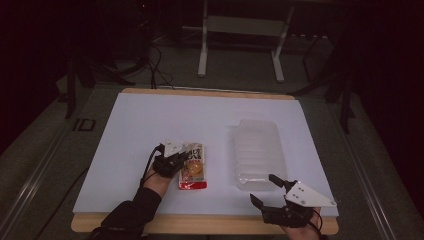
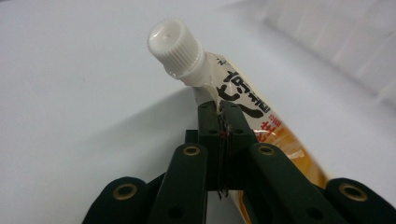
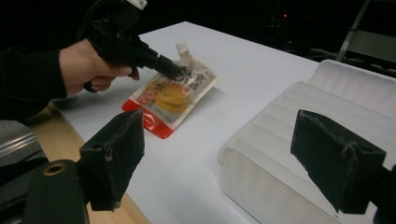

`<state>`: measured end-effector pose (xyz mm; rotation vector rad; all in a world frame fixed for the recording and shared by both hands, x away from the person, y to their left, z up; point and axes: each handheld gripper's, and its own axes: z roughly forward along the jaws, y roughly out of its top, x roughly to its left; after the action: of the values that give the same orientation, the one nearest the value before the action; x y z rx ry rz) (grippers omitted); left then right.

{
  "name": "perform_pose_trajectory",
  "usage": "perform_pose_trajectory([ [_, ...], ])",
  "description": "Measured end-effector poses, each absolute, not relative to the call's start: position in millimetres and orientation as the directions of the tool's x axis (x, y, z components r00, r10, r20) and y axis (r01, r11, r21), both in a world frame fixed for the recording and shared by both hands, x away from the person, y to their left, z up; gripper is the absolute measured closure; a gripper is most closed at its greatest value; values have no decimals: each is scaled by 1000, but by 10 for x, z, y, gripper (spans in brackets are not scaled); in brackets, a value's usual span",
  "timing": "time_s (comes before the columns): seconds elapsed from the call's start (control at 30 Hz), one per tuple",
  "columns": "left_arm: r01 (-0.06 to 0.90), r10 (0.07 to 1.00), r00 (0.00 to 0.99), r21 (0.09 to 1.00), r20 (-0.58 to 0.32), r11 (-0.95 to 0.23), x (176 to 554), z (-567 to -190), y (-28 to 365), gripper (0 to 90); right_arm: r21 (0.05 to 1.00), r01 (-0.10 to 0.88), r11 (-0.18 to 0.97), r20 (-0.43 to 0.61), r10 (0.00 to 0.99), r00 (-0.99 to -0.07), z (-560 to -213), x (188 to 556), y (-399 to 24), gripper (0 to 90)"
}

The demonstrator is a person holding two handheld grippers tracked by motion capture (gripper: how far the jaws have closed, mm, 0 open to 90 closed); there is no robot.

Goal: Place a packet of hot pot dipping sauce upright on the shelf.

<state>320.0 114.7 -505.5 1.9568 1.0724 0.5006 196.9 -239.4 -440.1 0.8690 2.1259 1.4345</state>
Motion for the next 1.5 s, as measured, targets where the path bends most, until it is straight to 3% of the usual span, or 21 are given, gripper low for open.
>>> perform_pose_trajectory([
  [0.13,470,814,580,834,-46,-288,3126,-4919,1110,885,927,261,271,-2,698,-716,-4397,1968,-2395,216],
  [0.47,432,774,630,858,-66,-277,2979,-4713,1033,885,923,277,266,16,694,-720,-4396,1973,-2390,222],
  [0.8,382,726,682,889,-88,-251,2797,-4452,988,885,924,271,269,26,664,-747,-4327,1989,-2418,391],
  [0.93,361,705,702,904,-102,-229,2733,-4299,1009,886,924,278,264,31,670,-742,-4257,2027,-2448,315],
  [1.23,300,667,738,934,-97,-195,2589,-4017,1085,885,908,300,294,48,637,-770,-4202,2126,-2462,337],
  [1.5,285,628,770,941,-110,-185,2481,-3860,1142,885,907,240,346,-17,598,-801,-4014,2226,-2395,327],
])
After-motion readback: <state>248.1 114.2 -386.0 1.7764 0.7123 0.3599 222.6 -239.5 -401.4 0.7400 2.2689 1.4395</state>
